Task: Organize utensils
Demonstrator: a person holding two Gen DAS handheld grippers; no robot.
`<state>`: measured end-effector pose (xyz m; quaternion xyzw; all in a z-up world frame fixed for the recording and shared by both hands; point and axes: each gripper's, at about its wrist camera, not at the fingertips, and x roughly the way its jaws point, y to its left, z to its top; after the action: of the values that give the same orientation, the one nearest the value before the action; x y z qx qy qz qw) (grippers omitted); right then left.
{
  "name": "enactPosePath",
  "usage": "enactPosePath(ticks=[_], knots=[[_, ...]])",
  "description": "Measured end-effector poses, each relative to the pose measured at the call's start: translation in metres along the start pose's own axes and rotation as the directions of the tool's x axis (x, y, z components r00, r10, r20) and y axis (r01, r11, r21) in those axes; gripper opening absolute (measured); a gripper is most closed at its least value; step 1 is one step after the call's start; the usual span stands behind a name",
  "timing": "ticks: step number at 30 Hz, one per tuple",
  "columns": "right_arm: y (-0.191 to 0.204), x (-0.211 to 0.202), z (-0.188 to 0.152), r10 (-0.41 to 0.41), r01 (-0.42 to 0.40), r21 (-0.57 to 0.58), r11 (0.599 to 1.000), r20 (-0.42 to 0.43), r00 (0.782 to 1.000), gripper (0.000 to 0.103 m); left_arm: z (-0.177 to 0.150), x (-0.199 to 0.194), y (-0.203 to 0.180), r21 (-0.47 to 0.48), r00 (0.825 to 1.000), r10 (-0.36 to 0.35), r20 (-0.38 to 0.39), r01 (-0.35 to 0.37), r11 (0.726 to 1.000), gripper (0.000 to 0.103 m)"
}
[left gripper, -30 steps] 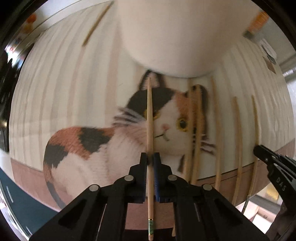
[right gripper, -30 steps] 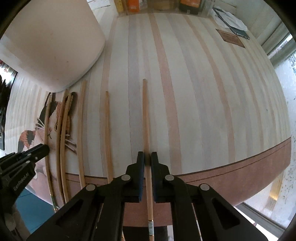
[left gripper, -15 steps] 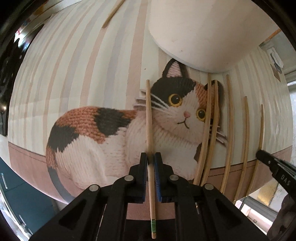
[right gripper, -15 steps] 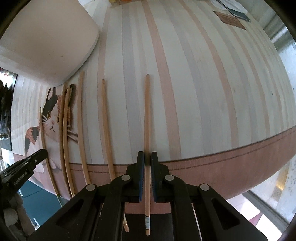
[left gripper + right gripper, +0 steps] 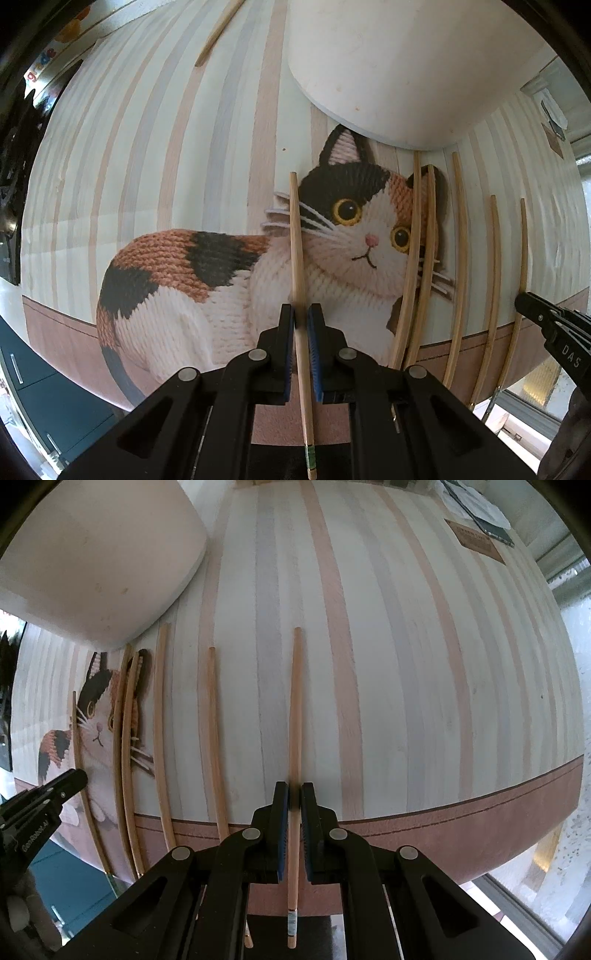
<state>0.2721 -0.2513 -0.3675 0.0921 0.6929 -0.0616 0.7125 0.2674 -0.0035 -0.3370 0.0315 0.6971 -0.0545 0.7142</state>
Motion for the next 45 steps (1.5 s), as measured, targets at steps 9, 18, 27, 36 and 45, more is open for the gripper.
enactPosePath(ticks=[9,18,27,36,45], knots=[[0.027,0.01,-0.011,-0.041,0.042,-0.014,0.999,0.032,0.999,0.007,0.005,-0.008,-0.019,0.018,1.0,0.014,0.027,-0.014,1.0,0.005],[0.026,-0.006,-0.019,-0.014,0.011,0.034,0.999,0.087,0.996,0.007,0.001,-0.034,-0.011,0.004,0.992,0.05,0.113,-0.05,0.999,0.004],[0.038,-0.065,-0.024,0.013,-0.021,0.029,0.999,0.243,0.97,0.007,-0.005,-0.107,-0.003,-0.044,0.963,0.002,0.271,0.01,0.999,0.004],[0.021,-0.142,-0.027,0.105,-0.137,0.049,0.989,0.404,0.909,0.007,-0.023,-0.219,0.0,0.019,0.876,-0.13,0.465,0.137,0.99,0.004],[0.013,-0.207,-0.021,0.17,-0.226,0.038,0.973,0.541,0.824,0.007,-0.028,-0.299,-0.012,0.114,0.765,-0.207,0.61,0.174,0.978,0.004]])
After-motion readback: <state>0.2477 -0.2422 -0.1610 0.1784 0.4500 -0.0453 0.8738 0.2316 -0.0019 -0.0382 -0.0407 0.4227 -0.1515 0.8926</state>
